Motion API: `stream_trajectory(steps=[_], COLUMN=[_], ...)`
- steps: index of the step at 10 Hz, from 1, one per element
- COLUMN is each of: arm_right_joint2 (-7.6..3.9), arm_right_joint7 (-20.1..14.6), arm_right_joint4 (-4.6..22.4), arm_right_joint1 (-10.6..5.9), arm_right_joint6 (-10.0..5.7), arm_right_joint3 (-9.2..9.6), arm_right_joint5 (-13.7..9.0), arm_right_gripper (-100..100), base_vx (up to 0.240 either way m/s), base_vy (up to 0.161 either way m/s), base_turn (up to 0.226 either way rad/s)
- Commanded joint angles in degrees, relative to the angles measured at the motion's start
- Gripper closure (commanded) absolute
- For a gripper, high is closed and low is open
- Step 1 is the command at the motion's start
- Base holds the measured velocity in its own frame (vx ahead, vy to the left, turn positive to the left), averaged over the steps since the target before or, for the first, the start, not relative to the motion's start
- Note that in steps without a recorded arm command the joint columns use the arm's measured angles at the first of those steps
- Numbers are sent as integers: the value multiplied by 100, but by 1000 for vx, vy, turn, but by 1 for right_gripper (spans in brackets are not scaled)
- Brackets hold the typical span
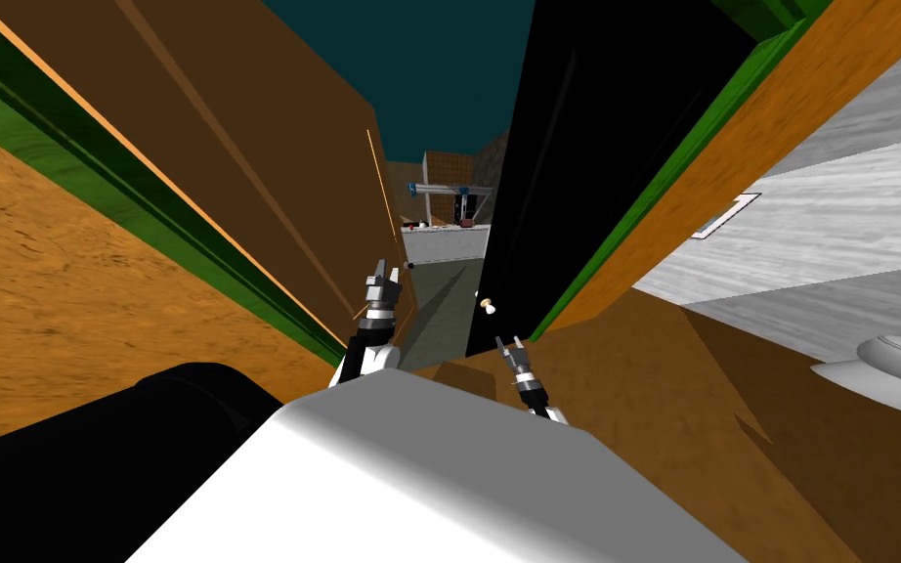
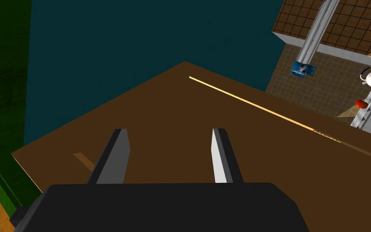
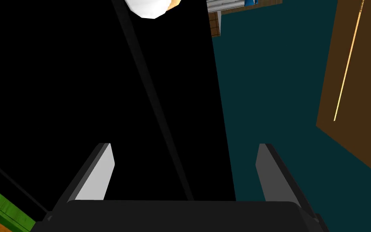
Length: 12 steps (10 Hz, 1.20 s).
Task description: Push the door open
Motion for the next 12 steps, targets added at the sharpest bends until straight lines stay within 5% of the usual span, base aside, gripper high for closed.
stream_trajectory(steps=[1, 12], arm_right_joint2=[-28, -126], arm_right_joint7=[174, 1061], arm_right_joint4=[262, 1527], arm_right_joint1=[-99, -490], arm_right_joint6=[-102, -618], arm_right_joint3=[-5, -1], arm_right_joint5=[88, 568], arm_right_gripper=[-100, -100], base_vx=[84, 84], base_vy=[-52, -42], base_turn=[35, 31])
